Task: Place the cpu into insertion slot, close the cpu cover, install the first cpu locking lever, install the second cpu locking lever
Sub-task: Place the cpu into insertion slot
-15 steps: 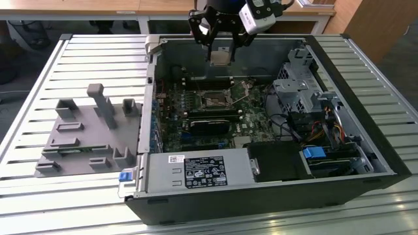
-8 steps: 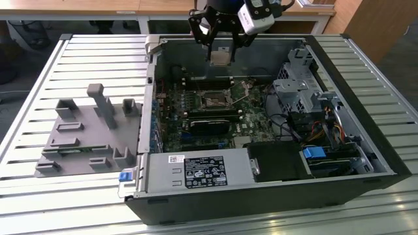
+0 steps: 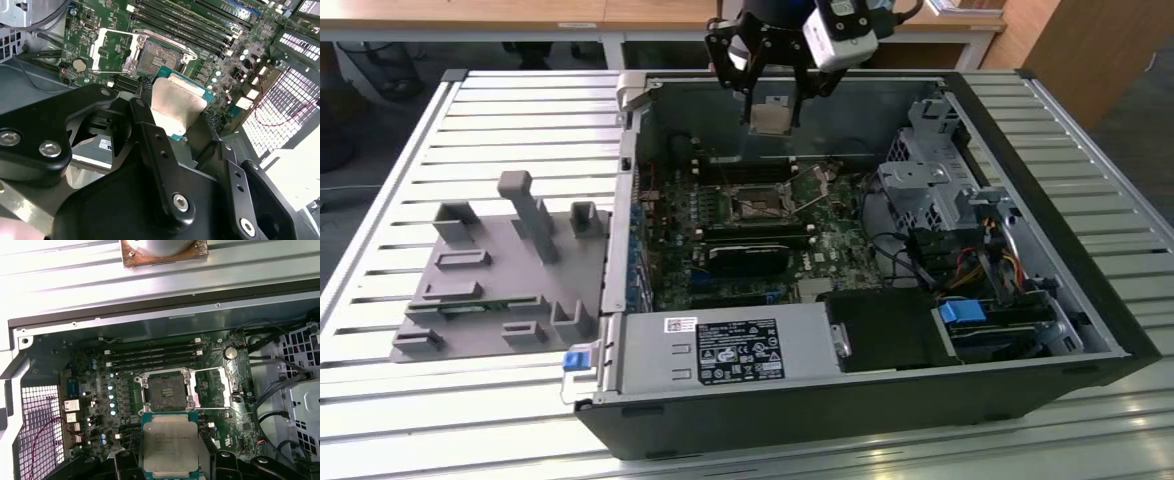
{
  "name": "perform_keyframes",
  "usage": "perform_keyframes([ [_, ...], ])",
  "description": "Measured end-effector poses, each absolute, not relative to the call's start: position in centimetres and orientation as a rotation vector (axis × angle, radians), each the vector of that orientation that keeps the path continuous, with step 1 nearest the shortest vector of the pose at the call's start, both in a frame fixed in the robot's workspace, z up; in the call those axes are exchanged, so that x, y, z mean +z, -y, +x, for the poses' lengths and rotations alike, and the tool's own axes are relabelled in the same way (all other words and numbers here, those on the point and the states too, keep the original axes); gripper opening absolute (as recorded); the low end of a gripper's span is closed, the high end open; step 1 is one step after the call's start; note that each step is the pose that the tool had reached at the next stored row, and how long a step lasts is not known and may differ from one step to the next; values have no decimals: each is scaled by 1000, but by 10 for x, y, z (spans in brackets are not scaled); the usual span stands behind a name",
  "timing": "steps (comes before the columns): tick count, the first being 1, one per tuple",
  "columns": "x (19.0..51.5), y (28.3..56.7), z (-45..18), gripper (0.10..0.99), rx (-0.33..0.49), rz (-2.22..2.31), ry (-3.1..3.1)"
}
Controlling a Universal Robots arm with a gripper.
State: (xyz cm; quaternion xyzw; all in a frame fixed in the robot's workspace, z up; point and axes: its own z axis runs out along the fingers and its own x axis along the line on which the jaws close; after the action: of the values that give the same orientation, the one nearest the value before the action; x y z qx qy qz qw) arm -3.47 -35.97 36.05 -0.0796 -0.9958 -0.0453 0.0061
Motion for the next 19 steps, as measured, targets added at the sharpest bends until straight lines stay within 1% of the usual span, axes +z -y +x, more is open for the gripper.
perform_keyframes([
  [19,360,360,-35,529,-143,-386,3106],
])
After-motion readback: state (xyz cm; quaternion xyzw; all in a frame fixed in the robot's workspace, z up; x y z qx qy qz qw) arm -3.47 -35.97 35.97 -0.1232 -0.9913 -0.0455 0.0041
